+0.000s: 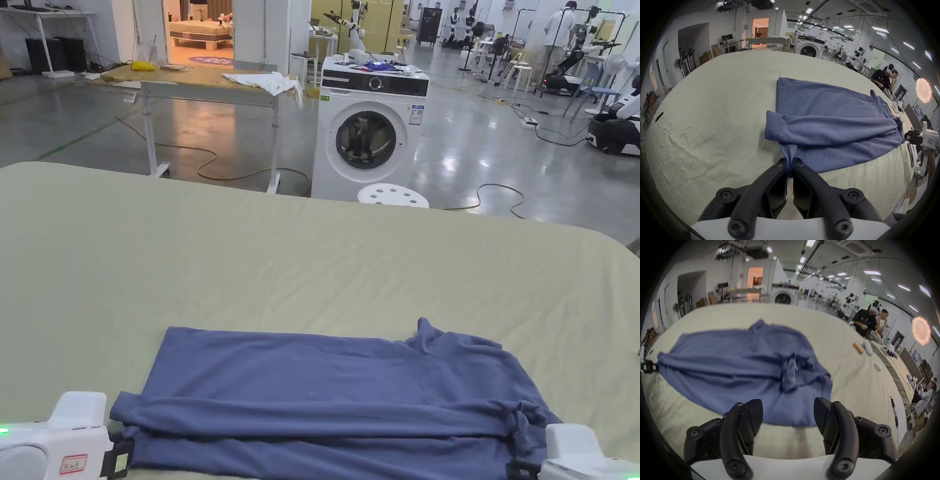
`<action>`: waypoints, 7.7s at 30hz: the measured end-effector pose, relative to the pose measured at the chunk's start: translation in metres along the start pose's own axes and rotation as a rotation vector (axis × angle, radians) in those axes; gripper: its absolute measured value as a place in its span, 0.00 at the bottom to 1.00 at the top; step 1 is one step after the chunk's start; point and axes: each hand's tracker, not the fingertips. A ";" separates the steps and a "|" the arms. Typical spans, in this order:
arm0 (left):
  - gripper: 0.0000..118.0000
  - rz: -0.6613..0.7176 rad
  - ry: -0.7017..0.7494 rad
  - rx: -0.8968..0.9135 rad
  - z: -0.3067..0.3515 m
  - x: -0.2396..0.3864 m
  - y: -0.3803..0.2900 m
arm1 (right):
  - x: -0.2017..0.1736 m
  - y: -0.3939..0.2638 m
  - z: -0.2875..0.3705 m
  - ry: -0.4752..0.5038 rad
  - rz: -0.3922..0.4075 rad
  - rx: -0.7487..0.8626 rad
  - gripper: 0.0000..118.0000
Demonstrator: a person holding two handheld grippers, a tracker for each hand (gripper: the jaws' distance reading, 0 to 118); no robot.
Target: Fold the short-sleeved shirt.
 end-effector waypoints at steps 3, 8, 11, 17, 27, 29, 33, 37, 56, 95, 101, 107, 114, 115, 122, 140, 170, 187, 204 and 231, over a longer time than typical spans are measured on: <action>0.01 0.001 0.003 0.020 0.007 -0.003 -0.002 | -0.003 -0.001 -0.021 0.002 0.015 -0.061 0.58; 0.01 0.008 -0.012 0.042 0.015 -0.008 -0.007 | 0.001 0.005 -0.011 0.087 -0.024 -0.042 0.09; 0.00 0.004 -0.021 0.079 0.024 -0.008 -0.006 | 0.007 0.009 0.009 0.097 -0.018 -0.009 0.08; 0.00 -0.019 -0.018 0.123 0.062 -0.008 0.000 | 0.018 0.021 0.075 0.022 0.062 0.085 0.07; 0.00 -0.008 -0.014 0.007 0.092 -0.024 -0.067 | 0.003 -0.038 0.116 0.051 0.108 -0.037 0.07; 0.00 -0.006 -0.013 -0.014 0.087 -0.027 -0.085 | -0.003 -0.056 0.111 0.046 0.113 -0.077 0.07; 0.00 0.019 -0.004 -0.056 0.071 -0.031 -0.105 | -0.012 -0.080 0.092 0.035 0.099 -0.118 0.07; 0.00 0.028 0.006 -0.049 0.063 -0.028 -0.106 | -0.016 -0.086 0.079 0.030 0.089 -0.122 0.09; 0.43 -0.099 0.140 0.584 0.075 0.049 -0.015 | -0.057 0.021 0.118 -0.013 -0.115 0.540 0.66; 0.65 0.076 0.056 -0.047 -0.083 -0.050 0.091 | -0.043 0.035 0.070 -0.006 -0.145 0.584 0.00; 0.64 -0.040 0.131 -0.086 -0.096 -0.027 0.087 | -0.032 0.028 0.057 -0.026 -0.143 0.522 0.00; 0.12 -0.125 0.067 -0.063 -0.092 -0.015 0.083 | -0.011 0.039 0.039 -0.042 -0.158 0.415 0.01; 0.00 -0.106 0.016 0.002 -0.065 -0.021 0.076 | 0.031 0.085 -0.009 0.041 -0.172 0.116 0.66; 0.00 -0.108 0.010 0.023 -0.058 -0.020 0.076 | 0.035 0.093 -0.021 0.039 -0.146 0.073 0.66; 0.00 -0.108 0.003 0.118 -0.032 -0.017 0.068 | 0.030 0.129 -0.098 0.071 -0.092 -0.119 0.65; 0.00 -0.082 -0.026 0.206 0.002 -0.019 0.059 | 0.042 0.109 -0.021 0.144 -0.112 0.050 0.03; 0.02 -0.095 -0.071 0.043 0.071 -0.042 -0.096 | 0.018 -0.081 0.099 0.118 -0.003 -0.189 0.04; 0.57 -0.084 0.000 0.346 0.098 0.002 -0.040 | -0.006 -0.008 0.155 -0.115 -0.054 0.264 0.57; 0.00 -0.136 0.116 0.779 0.094 0.089 0.012 | -0.111 0.040 0.127 -0.149 -0.125 0.837 0.04; 0.65 0.441 -0.470 -0.014 0.054 -0.146 -0.068 | -0.087 0.031 0.103 -0.049 -0.127 0.672 0.02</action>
